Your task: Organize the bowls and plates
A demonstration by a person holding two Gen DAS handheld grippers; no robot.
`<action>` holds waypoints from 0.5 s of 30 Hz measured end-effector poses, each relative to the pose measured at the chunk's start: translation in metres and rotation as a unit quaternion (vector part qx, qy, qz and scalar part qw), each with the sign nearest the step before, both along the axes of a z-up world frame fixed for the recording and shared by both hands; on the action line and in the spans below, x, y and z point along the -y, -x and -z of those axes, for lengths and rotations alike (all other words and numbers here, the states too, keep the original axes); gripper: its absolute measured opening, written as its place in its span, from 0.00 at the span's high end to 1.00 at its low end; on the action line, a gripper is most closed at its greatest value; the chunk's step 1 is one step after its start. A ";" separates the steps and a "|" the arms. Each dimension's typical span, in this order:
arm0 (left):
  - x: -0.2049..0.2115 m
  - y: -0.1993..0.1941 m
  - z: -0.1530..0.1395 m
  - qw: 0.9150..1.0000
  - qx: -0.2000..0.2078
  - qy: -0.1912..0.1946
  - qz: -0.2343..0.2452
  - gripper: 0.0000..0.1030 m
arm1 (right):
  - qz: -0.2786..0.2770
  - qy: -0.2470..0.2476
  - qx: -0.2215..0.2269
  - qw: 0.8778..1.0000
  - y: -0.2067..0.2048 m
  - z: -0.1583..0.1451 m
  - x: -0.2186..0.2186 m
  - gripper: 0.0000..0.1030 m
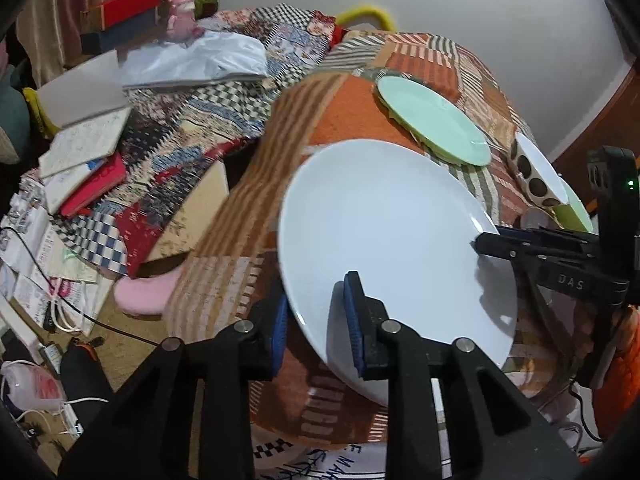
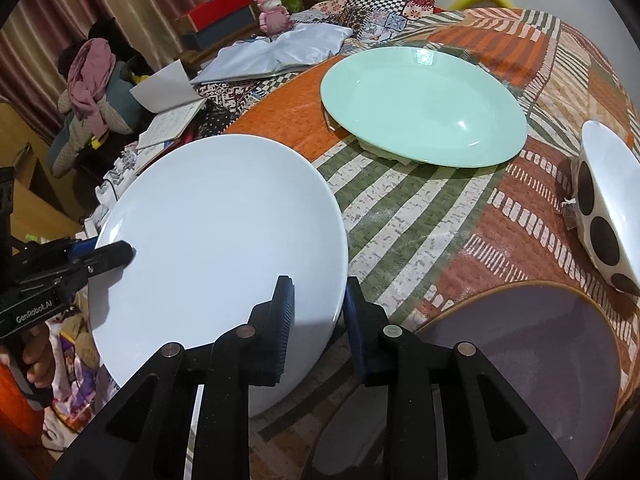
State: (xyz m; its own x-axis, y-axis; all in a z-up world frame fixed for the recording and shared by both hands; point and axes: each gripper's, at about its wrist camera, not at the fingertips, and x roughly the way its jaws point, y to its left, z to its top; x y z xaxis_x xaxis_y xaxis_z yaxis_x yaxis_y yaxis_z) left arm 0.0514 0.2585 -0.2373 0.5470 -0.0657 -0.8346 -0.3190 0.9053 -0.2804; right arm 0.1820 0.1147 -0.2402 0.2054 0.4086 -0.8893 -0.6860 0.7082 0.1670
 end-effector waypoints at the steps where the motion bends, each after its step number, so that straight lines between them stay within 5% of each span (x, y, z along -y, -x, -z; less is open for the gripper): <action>1: 0.001 0.000 0.000 1.000 -0.001 -0.001 -0.002 0.73 | 0.001 0.001 0.002 1.000 0.001 0.000 -0.001 0.75; 15: 0.015 0.001 -0.024 1.000 0.020 -0.020 -0.007 0.73 | 0.031 -0.030 0.016 0.999 0.009 -0.023 0.024 0.76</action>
